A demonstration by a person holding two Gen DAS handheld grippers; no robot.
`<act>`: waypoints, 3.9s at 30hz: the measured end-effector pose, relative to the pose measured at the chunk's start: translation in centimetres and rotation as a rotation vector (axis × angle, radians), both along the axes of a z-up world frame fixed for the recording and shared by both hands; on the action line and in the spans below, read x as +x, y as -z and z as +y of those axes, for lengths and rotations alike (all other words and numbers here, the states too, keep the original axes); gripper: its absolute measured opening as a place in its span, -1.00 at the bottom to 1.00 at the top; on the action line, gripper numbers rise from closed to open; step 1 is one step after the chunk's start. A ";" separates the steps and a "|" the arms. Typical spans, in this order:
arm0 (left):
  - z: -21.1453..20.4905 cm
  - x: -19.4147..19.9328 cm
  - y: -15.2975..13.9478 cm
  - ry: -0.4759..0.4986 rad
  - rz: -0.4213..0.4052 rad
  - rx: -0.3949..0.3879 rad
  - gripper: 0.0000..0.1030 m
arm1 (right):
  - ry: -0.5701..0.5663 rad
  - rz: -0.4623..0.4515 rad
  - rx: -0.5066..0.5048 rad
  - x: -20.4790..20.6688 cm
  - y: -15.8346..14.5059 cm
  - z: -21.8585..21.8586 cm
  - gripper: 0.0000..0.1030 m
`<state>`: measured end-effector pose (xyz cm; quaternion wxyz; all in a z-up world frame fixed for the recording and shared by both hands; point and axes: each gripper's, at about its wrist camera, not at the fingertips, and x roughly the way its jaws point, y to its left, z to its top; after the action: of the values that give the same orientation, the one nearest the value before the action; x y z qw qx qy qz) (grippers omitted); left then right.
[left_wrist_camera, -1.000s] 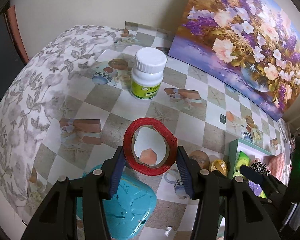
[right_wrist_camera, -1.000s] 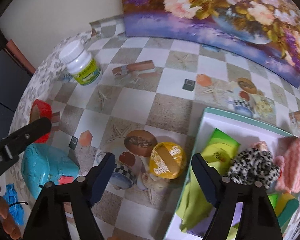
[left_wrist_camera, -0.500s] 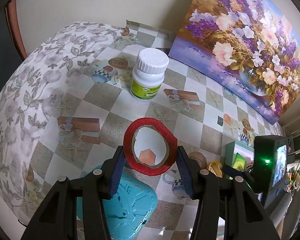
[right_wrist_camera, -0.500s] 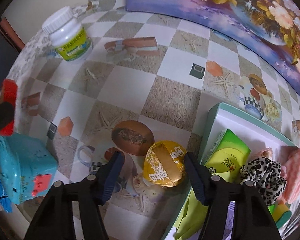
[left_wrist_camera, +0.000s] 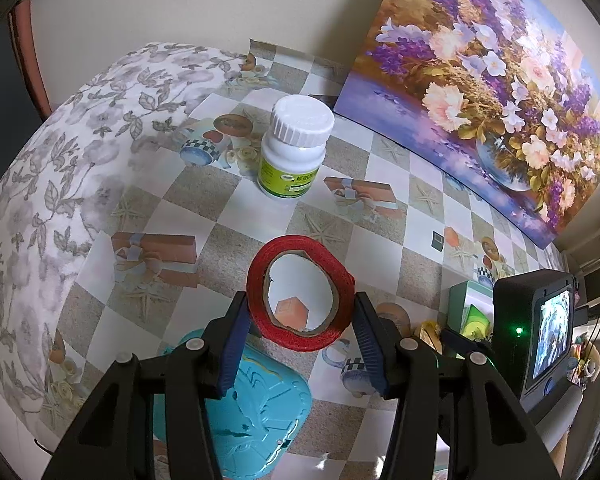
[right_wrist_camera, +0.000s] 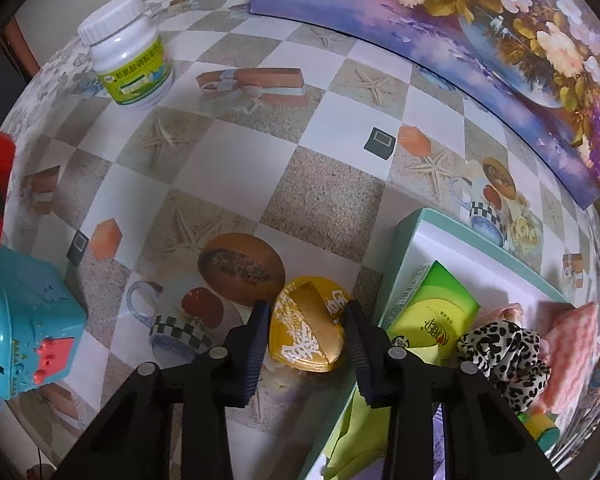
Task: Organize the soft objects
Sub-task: 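Grasp the yellow round sponge with the right gripper while the left gripper holds the tape, then carry the red tape roll and yellow sponge over the white tray, then lower the tape roll and yellow sponge into the tray and open both grippers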
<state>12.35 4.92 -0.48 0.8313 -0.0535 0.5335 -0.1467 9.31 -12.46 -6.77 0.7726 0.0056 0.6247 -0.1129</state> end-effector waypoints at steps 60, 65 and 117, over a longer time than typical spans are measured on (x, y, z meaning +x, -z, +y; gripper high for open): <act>-14.2 -12.2 -3.0 0.466 -0.102 0.070 0.03 | 0.510 -0.338 0.116 -19.7 -10.7 -12.8 -0.46; -16.3 -14.0 -2.0 0.534 -0.086 0.093 0.03 | 0.523 -0.333 0.134 -20.5 -10.4 -13.5 -0.46; -15.2 -12.2 2.5 0.408 0.031 0.101 0.43 | 0.512 -0.185 0.195 -18.4 -5.4 -13.3 0.22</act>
<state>0.16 -10.32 -2.93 0.7778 0.0952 0.5525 -0.2842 -9.05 -25.71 -1.41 0.7684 0.2479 0.5378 -0.2426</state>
